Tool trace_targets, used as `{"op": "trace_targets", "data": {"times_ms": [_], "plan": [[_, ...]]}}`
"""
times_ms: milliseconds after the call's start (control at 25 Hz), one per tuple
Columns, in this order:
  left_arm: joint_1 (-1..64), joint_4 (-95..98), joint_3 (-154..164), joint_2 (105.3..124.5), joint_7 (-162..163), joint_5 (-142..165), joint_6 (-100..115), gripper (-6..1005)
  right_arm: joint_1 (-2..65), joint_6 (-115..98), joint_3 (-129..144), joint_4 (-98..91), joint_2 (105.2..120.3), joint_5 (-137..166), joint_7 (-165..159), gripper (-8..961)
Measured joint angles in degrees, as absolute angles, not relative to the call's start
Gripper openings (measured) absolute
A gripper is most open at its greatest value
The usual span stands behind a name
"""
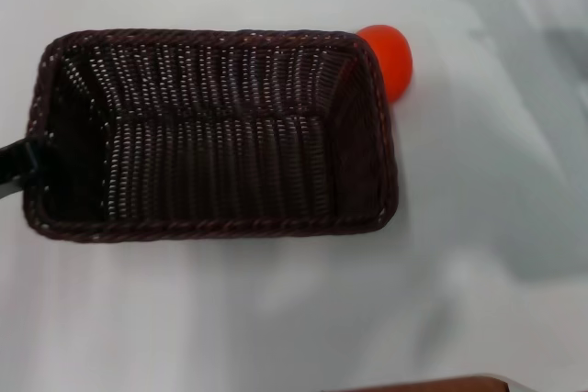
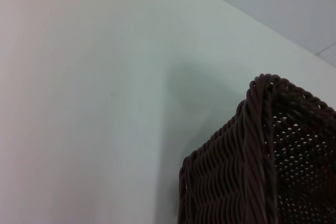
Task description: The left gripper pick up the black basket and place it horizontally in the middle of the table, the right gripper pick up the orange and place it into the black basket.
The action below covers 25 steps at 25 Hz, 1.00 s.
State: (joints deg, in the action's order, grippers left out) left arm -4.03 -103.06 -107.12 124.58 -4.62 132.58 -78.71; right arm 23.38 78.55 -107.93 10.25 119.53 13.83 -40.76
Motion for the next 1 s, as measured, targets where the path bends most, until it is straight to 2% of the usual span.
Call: {"op": "trace_targets", "data": {"times_ms": [600,800,1000], "plan": [[-4.2,-97.3,-106.8,124.10,-9.2,128.1,-72.9,156,22.6,78.0,-107.6,10.0,119.56,14.1,-40.8,945],[-4.1,-96.4,-108.6,124.13,-9.5,127.8,-72.7,245,21.9,78.0,-107.5,10.0,119.66,14.1,-40.8,945],[-3.9,-97.6,-111.8,124.04,-10.3,127.8,-74.8,446,21.2,78.0,-106.1,9.9,119.71,14.2,-40.9,945]]}}
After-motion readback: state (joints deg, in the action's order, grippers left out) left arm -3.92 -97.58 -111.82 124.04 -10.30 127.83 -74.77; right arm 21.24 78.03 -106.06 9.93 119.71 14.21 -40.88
